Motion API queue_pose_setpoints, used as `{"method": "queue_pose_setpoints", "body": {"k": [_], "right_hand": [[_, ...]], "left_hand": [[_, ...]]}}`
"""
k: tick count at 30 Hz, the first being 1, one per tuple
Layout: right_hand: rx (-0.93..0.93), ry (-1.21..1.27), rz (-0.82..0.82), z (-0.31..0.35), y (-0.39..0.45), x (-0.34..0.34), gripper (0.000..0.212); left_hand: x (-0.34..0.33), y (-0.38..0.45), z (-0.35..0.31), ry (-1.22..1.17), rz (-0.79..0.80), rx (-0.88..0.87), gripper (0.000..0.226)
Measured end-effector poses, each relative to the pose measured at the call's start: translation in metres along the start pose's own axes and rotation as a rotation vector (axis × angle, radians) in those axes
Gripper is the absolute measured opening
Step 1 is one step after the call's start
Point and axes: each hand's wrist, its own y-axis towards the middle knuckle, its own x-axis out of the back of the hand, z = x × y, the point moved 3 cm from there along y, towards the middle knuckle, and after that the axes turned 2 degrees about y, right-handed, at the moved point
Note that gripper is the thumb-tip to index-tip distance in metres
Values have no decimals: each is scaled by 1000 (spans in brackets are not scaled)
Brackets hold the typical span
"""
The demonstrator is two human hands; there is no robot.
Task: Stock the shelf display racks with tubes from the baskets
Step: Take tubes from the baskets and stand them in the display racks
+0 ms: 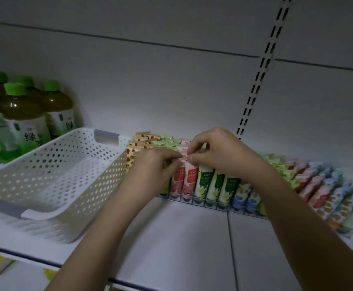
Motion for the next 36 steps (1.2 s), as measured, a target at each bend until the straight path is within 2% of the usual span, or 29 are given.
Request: {"method": "queue_pose_setpoints", "body": {"k": [5,10,18,24,26,28,31,36], "right_hand": [[5,-39,129,-5,9,10,7],[14,-34,128,-9,11,4,7],[46,-13,113,-8,13,1,10],[57,8,-54,-18,17,17,13],[37,-5,-51,-22,20,16,12],[31,-13,-18,-24,21,12,10],[26,-20,28,-25,21,9,8],[14,-15,64,-30,22,10,8]], "left_hand": [[0,4,2,-79,32,29,17],[-4,-1,3,-129,-13,22,17],[-6,-5,4,-72,-70,-20,20],[26,15,-13,-27,-199,-67,13],[29,36,-17,40,-107,-41,11],[21,54,-15,120,58,6,9],[8,64,-8,84,239,51,5],[4,60,3,26,236,47,6]]}}
